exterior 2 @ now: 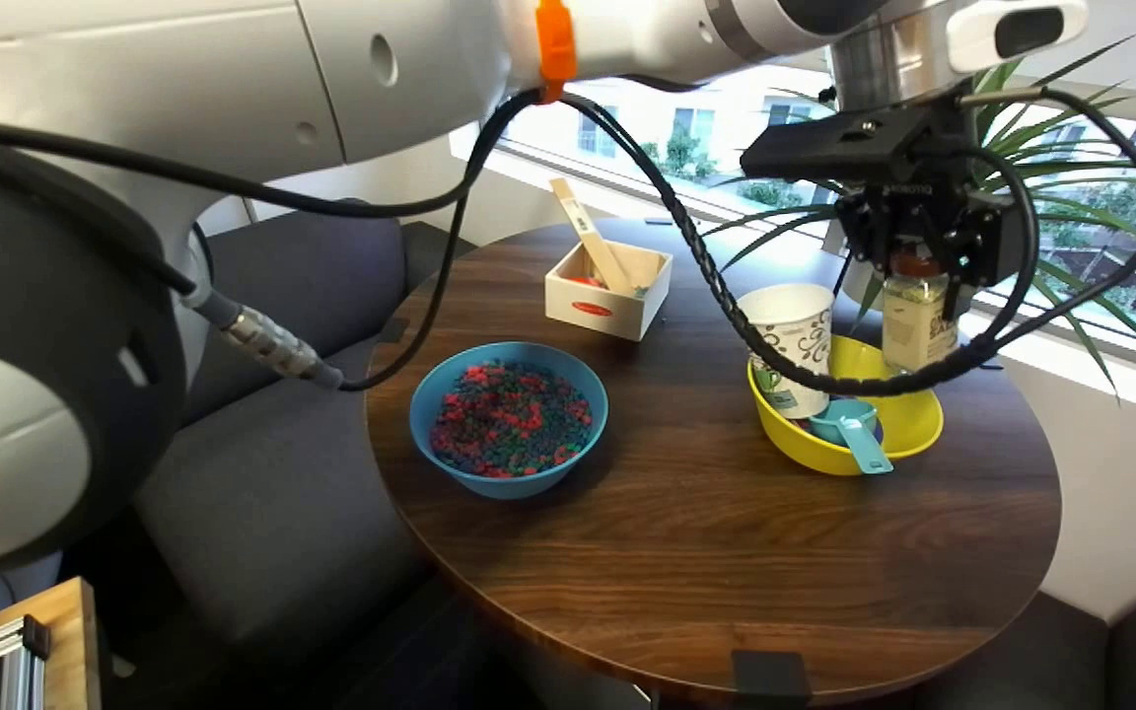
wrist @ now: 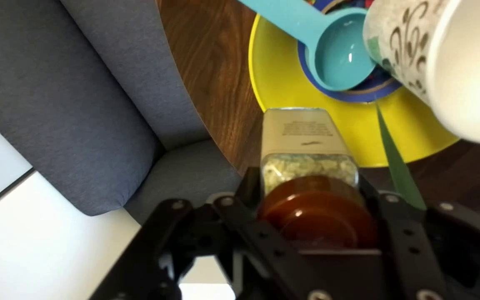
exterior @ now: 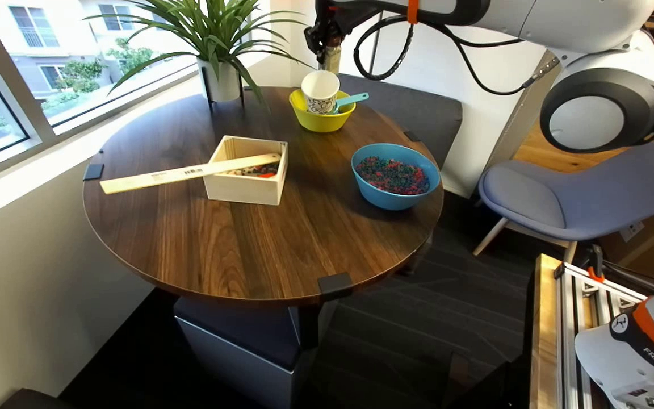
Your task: Put the bottle into the yellow bowl
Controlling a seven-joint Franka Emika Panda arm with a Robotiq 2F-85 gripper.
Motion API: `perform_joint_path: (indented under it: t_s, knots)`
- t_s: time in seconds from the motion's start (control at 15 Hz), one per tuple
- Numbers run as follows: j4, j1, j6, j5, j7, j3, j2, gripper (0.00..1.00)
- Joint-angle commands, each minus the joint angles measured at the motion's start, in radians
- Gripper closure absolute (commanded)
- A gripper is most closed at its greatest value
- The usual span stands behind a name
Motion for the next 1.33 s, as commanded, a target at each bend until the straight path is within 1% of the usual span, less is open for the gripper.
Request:
perform_joint_path:
  t_s: [0.0, 0.27, 0.4, 0.53, 0.8, 1.0, 1.27]
  knots:
    - [0.029, -0.053, -0.054, 0.058, -0.092, 0.042, 0.034, 0.74]
    - [0.05, -0.099, -0.081, 0.101, -0.164, 0.067, 0.06, 0.74]
    - [0.045, -0.109, -0.129, 0.12, -0.197, 0.079, 0.049, 0.74]
    - [0.043, -0.105, -0.197, 0.131, -0.228, 0.086, 0.033, 0.74]
    - [0.056, -0.096, -0.279, 0.152, -0.262, 0.109, 0.019, 0.74]
    - [0.056, -0.082, -0.31, 0.144, -0.264, 0.116, 0.028, 0.74]
    - [0.058, -0.076, -0.319, 0.141, -0.255, 0.118, 0.047, 0.74]
